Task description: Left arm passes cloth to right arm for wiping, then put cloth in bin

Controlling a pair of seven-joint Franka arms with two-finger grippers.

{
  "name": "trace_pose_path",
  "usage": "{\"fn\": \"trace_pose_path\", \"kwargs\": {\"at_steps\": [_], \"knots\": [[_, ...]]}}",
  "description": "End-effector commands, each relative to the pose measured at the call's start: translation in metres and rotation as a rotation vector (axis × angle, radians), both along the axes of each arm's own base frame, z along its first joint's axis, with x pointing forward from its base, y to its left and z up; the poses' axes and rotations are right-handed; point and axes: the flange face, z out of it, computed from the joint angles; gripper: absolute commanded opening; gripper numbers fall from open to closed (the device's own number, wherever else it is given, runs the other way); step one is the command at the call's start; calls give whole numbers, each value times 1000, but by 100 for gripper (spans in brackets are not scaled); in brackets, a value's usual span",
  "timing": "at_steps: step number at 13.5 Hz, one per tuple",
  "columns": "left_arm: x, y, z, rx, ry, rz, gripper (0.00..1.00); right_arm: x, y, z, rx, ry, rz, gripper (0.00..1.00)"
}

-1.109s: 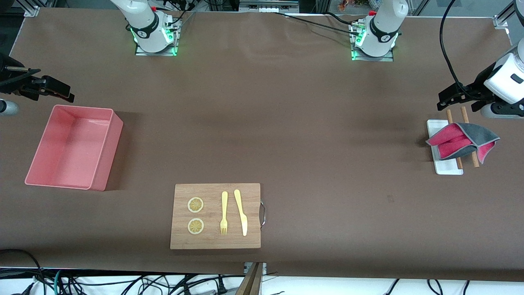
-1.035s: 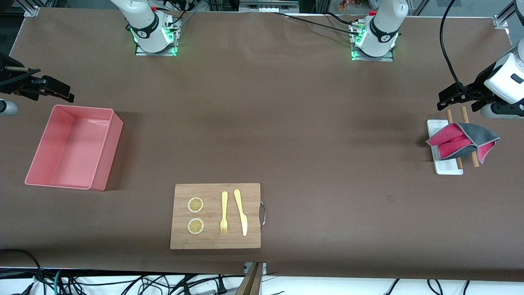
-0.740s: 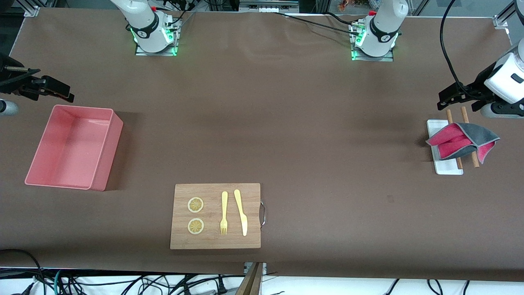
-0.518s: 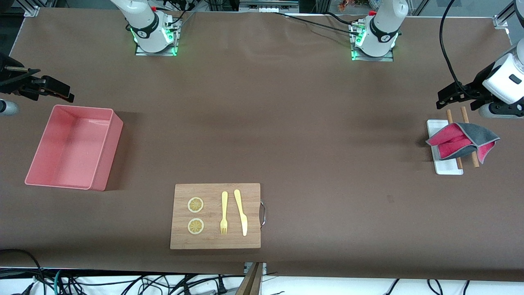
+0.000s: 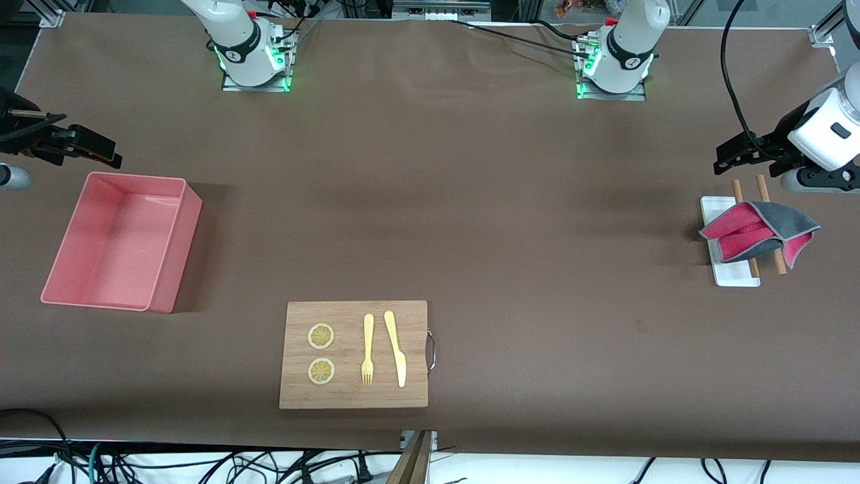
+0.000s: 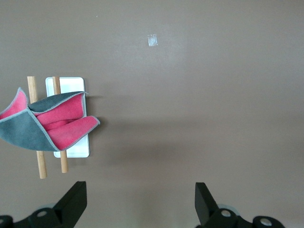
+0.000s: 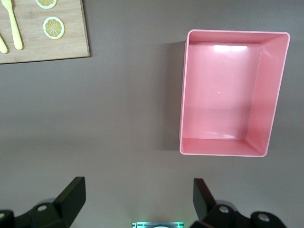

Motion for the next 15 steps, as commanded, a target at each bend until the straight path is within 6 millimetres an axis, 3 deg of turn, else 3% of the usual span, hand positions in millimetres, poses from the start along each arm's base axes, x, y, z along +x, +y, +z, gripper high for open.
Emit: {"fn": "trace_pose_path", "kwargs": {"at_steps": [1,10,15], "knots": [[4,-2,7,-14,0,-19,100,0,-1,2,14,-6,1,100],[-1,1,1,-18,51,-68,100,0,-2,2,14,-6,-1,100],[1,32,-17,-45,105,-184,100,0,-3,2,14,-6,-2,100]]}}
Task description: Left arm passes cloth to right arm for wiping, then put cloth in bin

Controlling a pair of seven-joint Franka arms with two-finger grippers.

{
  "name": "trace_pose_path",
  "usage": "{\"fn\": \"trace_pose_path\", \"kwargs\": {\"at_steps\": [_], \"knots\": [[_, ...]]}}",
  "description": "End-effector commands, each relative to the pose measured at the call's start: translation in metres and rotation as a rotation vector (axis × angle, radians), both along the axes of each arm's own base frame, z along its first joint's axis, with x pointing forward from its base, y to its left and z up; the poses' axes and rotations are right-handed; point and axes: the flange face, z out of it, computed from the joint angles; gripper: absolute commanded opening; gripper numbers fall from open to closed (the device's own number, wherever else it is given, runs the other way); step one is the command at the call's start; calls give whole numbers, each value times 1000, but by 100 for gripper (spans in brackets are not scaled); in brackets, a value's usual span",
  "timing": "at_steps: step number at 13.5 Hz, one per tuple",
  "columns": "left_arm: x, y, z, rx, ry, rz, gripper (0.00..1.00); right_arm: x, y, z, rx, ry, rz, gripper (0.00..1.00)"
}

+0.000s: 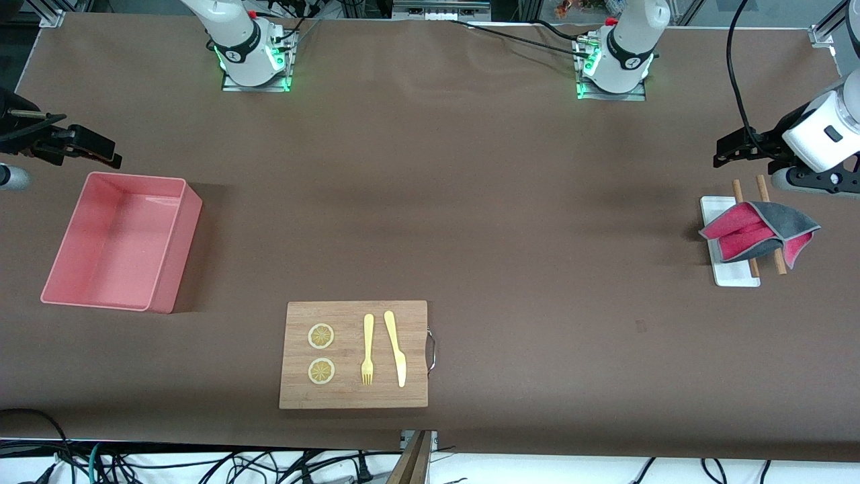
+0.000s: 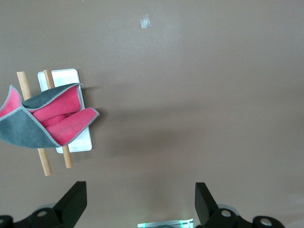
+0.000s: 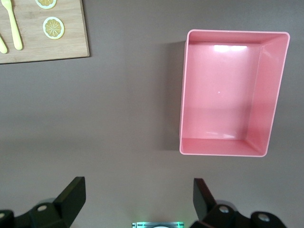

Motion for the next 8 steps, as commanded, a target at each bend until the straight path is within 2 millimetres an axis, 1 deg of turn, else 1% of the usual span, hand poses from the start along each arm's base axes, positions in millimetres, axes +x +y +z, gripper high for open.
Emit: {"fn": "trace_pose_path", "kwargs": {"at_steps": [1,2,3,5,6,7,8], "knots": [[3,27,-4,-32,32,-75,100,0,-2,2,16,-6,-1,100],[2,41,-6,-41,38,-90,100,0,-2,2,16,-6,-1,100],[3,55,-14,-53,47,-126,100,0,-2,2,16,-6,-1,100],[5,94,-31,-30,76,-188,100,0,-2,2,14,-6,-1,100],[12,102,-43,-36,92,-225,100,0,-2,2,14,-6,-1,100],[23,118,-52,-30,69,-240,100,0,-2,2,14,-6,-1,100],[33,144,-65,-10,58,-276,100,0,-2,2,14,-6,-1,100]]}}
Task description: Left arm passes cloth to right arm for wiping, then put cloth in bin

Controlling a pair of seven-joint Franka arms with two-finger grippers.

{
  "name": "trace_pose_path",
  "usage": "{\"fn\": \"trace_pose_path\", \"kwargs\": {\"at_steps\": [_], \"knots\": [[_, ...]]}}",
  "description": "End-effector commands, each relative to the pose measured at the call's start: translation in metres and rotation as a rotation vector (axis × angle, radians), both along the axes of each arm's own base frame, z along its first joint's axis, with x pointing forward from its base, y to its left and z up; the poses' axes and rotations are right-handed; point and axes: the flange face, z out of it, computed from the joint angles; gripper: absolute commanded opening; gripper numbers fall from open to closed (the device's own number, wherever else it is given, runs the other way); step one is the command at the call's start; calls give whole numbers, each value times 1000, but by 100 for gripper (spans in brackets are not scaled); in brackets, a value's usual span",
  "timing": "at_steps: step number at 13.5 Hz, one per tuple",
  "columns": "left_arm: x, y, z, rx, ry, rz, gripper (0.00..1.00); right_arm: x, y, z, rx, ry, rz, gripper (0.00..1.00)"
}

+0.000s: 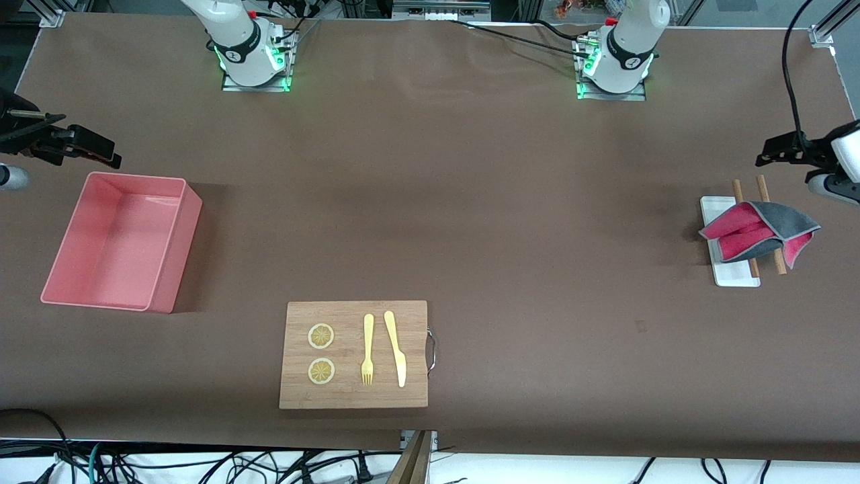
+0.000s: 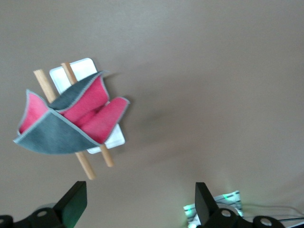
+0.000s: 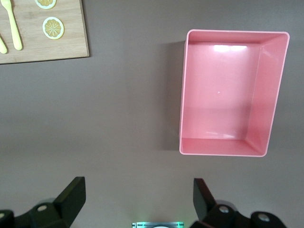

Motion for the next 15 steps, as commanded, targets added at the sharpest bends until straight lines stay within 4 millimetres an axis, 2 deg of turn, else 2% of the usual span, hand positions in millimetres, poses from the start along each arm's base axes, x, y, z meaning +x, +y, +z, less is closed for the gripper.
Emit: {"fn": "trace_pose_path", "kwargs": {"at_steps": [1,2,4,5,6,8,10,12,13,15], "knots": [[35,45,-35,15,-4,-148,100,0,-2,2,14,-6,-2,100],[45,57,-53,-3,-2,-236,100,0,-2,2,16,-6,-2,100],[57,94,-95,-63,18,-381,100,0,-2,2,16,-8,-2,100],[65,100,-110,-91,28,-461,100,0,-2,2,16,-8,-2,100],[66,105,-125,-123,41,-513,100,0,-2,2,16,-8,-2,100],[58,132,-149,-180,49,-530,100,0,-2,2,16,-8,-2,100],[49,151,-168,-247,33,-524,100,0,-1,2,16,-8,0,100],[47,160,-185,-264,39,-534,100,0,-1,2,16,-8,0,100],[48,162,-187,-259,30,-544,99,0,-1,2,16,-8,0,100],[48,162,-188,-266,27,-550,84,0,-1,2,16,-8,0,100]]}}
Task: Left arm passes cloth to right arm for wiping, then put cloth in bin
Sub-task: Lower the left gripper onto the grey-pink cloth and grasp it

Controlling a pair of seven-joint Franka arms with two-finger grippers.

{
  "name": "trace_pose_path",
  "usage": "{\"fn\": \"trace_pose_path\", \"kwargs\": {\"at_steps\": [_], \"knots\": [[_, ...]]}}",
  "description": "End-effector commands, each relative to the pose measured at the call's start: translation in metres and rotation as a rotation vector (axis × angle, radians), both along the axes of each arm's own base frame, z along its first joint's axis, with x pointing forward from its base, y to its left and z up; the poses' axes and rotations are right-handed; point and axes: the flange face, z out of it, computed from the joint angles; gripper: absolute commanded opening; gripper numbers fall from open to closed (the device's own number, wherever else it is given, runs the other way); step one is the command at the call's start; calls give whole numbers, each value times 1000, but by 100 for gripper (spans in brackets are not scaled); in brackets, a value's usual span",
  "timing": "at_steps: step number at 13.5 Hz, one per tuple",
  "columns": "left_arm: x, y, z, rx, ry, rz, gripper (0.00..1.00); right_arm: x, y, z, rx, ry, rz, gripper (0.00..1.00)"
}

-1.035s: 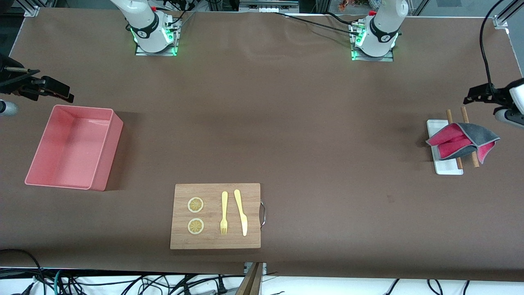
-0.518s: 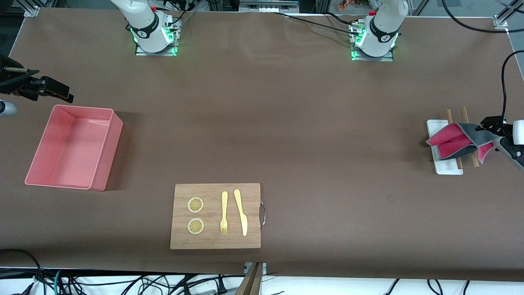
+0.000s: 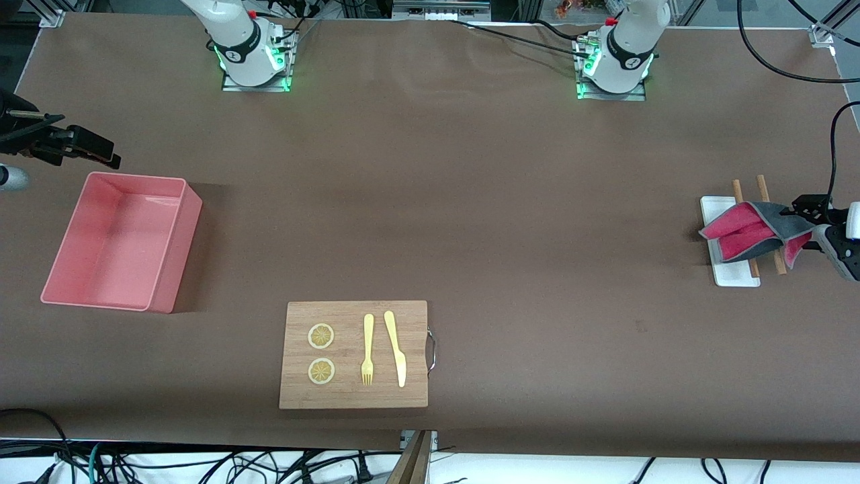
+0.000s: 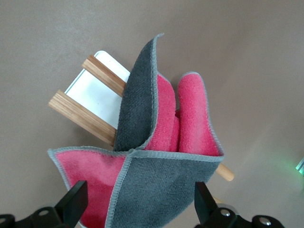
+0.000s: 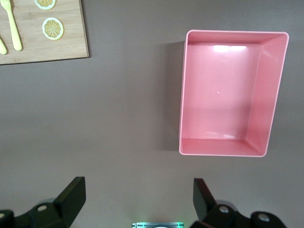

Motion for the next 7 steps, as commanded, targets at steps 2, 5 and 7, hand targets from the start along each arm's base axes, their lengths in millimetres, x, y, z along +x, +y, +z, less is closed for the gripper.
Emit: {"fn": "trace_pose_path", "kwargs": {"at_steps": [2,5,7], "knots": [[7,0,5,-31,-27,-23,67,0,0,2,16,-13,1,100],[7,0,3,-33,-23,-22,57,0,0,2,14,-11,3,100],[7,0,-3,-36,-15,-22,57,0,0,2,14,-11,3,100]]}}
